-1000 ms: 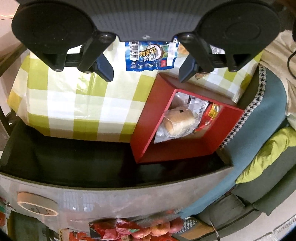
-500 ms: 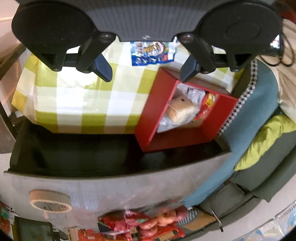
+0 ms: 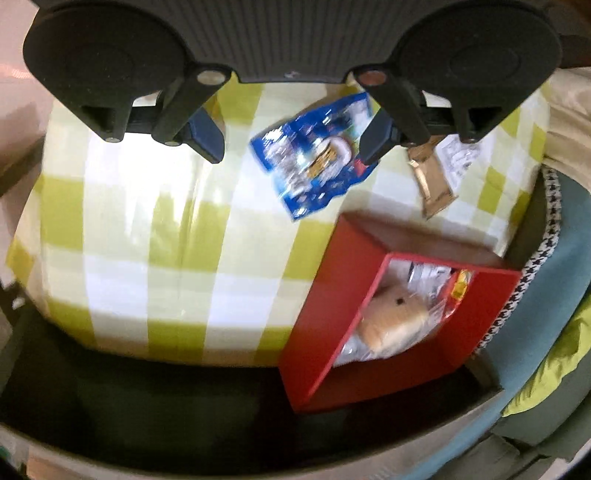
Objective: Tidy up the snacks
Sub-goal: 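Grasp the blue sausage packet with the right tool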
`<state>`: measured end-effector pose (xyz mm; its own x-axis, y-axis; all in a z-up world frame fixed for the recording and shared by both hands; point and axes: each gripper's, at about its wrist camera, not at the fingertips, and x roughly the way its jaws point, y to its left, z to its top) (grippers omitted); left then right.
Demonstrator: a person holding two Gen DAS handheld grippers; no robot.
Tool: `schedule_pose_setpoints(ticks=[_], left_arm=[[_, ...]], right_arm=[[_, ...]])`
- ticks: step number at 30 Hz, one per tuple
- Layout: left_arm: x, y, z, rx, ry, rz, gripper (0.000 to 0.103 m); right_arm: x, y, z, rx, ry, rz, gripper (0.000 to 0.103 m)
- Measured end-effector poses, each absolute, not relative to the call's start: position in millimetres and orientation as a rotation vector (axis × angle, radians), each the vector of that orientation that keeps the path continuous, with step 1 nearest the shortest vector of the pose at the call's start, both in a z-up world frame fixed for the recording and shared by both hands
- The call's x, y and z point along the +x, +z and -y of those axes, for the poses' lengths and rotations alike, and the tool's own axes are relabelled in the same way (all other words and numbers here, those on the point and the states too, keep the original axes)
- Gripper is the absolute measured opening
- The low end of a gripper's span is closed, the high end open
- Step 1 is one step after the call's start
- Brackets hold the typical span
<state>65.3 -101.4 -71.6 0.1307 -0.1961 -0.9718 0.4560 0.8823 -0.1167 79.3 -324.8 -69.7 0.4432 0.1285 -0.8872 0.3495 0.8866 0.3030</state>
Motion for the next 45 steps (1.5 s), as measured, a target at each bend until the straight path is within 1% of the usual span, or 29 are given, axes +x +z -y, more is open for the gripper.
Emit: schedule_pose_setpoints(ticks=[4, 8, 9, 10, 11, 14, 15, 19, 25, 27, 29, 30, 32, 35, 37, 38, 39, 41, 43, 45], left_arm=[[74.4, -73.9, 102.7, 0.202, -0.506, -1.372, 0.081], [76.4, -73.8, 88.4, 0.178, -0.522, -1.387, 0.081], [75.8, -72.0, 88.9, 0.175, -0.526, -1.391, 0.081], [75.6, -72.0, 90.0, 0.173, -0.527, -1.394, 0.082], [75.7, -72.6, 89.1, 0.176, -0.528, -1.393, 0.082], [77.4, -72.8, 88.5, 0.186, -0.527, -1.392, 0.083], [77.5, -74.9, 87.9, 0.185, -0.526, -1.394, 0.083], [77.1, -82.2, 89.4, 0.2, -0.521, -1.403, 0.086], [74.5, -86.4, 95.0, 0.211, -0.517, -1.393, 0.088], [74.3, -87.2, 96.4, 0.214, -0.516, -1.384, 0.09], [74.3, -88.8, 100.0, 0.232, -0.512, -1.371, 0.096], [73.8, -89.7, 102.1, 0.251, -0.501, -1.36, 0.098], [70.8, -92.3, 106.1, 0.288, -0.489, -1.342, 0.101], [66.9, -95.7, 114.0, 0.323, -0.475, -1.328, 0.103], [65.4, -96.4, 117.6, 0.329, -0.463, -1.325, 0.103], [65.9, -96.2, 118.1, 0.322, -0.46, -1.329, 0.101], [67.0, -95.2, 117.7, 0.315, -0.45, -1.331, 0.1], [67.3, -91.9, 117.4, 0.321, -0.442, -1.326, 0.091], [66.9, -87.2, 116.3, 0.309, -0.449, -1.329, 0.085], [66.8, -84.7, 115.6, 0.285, -0.471, -1.339, 0.083]], right_arm=[[67.8, -72.8, 315.3, 0.602, -0.102, -1.144, 0.09], [83.9, -88.2, 308.8, 0.642, -0.111, -1.173, 0.09], [90.4, -91.9, 308.6, 0.648, -0.118, -1.181, 0.096], [96.6, -93.1, 308.3, 0.655, -0.123, -1.178, 0.099], [102.3, -91.3, 307.9, 0.656, -0.131, -1.161, 0.099], [119.7, -89.5, 303.9, 0.57, -0.179, -1.16, 0.1], [123.0, -90.1, 300.9, 0.532, -0.194, -1.16, 0.102], [130.9, -92.2, 283.8, 0.368, -0.223, -1.158, 0.103], [129.7, -94.1, 276.8, 0.314, -0.218, -1.149, 0.103], [127.4, -94.4, 282.3, 0.373, -0.225, -1.124, 0.103], [122.5, -93.1, 291.7, 0.433, -0.218, -1.101, 0.103], [122.5, -93.4, 291.5, 0.425, -0.203, -1.105, 0.103], [122.7, -93.7, 284.6, 0.356, -0.174, -1.119, 0.103], [122.2, -95.3, 268.4, 0.225, -0.168, -1.138, 0.103], [119.3, -96.0, 260.9, 0.147, -0.186, -1.138, 0.093], [116.8, -94.7, 260.5, 0.125, -0.193, -1.135, 0.089], [114.1, -93.1, 261.9, 0.121, -0.184, -1.132, 0.086], [109.5, -91.4, 267.0, 0.137, -0.168, -1.127, 0.085], [104.4, -88.0, 272.1, 0.154, -0.167, -1.127, 0.084], [98.7, -83.3, 275.8, 0.156, -0.171, -1.116, 0.081]])
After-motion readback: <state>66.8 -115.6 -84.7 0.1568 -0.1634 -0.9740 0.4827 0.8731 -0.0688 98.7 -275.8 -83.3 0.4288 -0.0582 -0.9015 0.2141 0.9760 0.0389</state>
